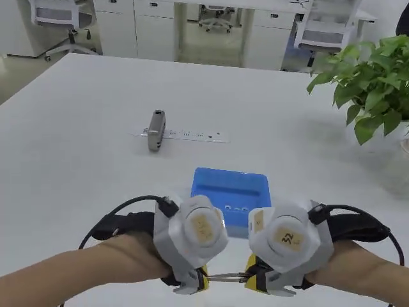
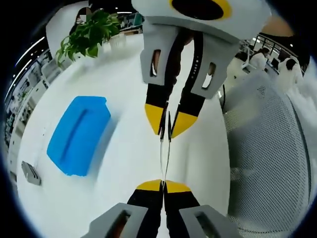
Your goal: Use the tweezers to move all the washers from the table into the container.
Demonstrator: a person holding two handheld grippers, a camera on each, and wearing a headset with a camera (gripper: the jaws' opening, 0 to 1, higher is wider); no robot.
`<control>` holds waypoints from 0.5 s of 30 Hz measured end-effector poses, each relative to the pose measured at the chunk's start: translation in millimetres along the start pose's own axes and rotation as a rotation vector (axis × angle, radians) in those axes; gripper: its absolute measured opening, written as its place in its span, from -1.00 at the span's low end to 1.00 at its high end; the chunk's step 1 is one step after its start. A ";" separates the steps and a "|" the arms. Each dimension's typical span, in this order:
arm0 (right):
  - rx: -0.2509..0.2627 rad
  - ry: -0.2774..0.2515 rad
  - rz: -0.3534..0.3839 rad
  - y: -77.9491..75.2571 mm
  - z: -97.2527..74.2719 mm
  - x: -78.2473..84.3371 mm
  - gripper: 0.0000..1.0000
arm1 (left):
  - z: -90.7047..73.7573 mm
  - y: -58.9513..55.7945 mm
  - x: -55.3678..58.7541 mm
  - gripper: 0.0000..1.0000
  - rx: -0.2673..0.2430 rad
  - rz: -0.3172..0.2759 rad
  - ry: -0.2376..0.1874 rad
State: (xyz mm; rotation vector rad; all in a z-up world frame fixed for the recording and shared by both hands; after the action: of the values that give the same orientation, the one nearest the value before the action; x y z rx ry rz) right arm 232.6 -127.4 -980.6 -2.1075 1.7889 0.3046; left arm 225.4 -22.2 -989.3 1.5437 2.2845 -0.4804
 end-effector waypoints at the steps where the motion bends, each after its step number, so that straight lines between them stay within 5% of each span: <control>1: 0.004 -0.005 0.018 -1.6 5.2 4.3 -0.90 | 3.5 1.8 -0.3 -1.00 -0.006 0.010 0.007; 9: 0.069 -0.059 0.157 -4.4 18.8 25.8 -0.78 | 24.7 10.9 -5.2 -1.00 -0.002 0.037 0.060; 15: 0.156 -0.127 0.301 -1.6 9.6 34.2 -0.63 | 34.6 11.4 -3.1 -1.00 -0.001 0.064 0.114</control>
State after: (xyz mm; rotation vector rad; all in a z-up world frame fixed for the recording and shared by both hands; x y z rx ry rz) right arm 240.8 -154.3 -1002.4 -1.6759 1.9822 0.3552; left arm 240.3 -36.5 -1019.5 1.6785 2.3092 -0.3834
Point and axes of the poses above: the centre of the closed fingertips' face, and the gripper's own axes: z roughly forward along the fingers, y roughly to its left, x roughly out of its underside, the point moved 7 cm from there along -z, roughly backward along the fingers, and after that the axes turned 11 degrees about -z, right-handed, at the moved point
